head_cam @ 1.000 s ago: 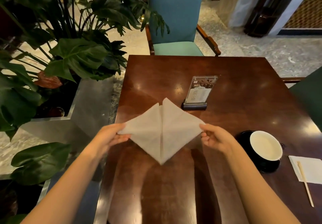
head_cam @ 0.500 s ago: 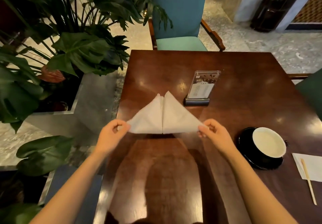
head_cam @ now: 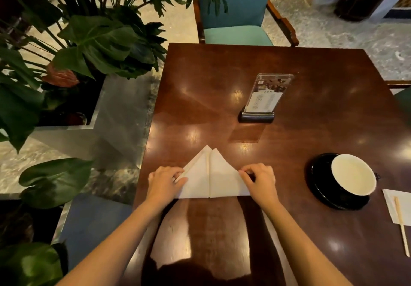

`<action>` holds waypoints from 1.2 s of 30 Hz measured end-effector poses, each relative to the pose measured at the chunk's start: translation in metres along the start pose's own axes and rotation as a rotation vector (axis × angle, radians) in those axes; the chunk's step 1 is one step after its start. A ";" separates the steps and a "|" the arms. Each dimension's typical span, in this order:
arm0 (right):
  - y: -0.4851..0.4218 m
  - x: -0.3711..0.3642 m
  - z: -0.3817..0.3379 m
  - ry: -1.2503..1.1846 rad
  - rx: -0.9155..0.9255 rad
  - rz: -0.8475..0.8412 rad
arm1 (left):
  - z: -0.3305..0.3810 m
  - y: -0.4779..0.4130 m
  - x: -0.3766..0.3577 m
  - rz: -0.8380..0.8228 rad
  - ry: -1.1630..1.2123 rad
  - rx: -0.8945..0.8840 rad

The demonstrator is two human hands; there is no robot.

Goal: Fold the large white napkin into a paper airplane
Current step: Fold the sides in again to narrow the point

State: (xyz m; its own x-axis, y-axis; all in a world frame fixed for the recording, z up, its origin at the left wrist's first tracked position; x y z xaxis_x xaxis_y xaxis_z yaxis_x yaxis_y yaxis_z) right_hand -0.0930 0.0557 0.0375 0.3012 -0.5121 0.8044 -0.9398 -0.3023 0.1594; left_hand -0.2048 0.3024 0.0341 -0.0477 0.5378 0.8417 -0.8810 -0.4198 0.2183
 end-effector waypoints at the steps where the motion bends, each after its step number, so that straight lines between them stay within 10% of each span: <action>1: -0.008 -0.006 -0.012 -0.010 0.022 -0.011 | 0.009 -0.007 -0.004 -0.016 0.005 -0.005; 11: -0.040 -0.042 -0.050 -0.103 -0.029 -0.033 | 0.024 -0.039 -0.021 -0.004 0.320 0.122; 36: -0.074 -0.069 -0.070 -0.293 -0.057 -0.151 | 0.014 -0.036 -0.020 0.006 -0.039 -0.082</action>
State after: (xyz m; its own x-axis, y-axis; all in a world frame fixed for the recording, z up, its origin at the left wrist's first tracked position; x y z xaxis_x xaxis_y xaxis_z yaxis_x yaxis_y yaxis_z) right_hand -0.0559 0.1695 0.0103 0.4634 -0.6768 0.5721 -0.8862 -0.3511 0.3025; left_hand -0.1654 0.2972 0.0163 -0.0358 0.5061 0.8617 -0.9164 -0.3605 0.1737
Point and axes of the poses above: each hand's wrist, its own y-axis away from the middle knuckle, its own x-axis out of the back of the hand, z = x × y, the point moved 5 cm from there along -y, towards the middle knuckle, and after that the axes turned 1 degree about -z, right-handed, at the moved point
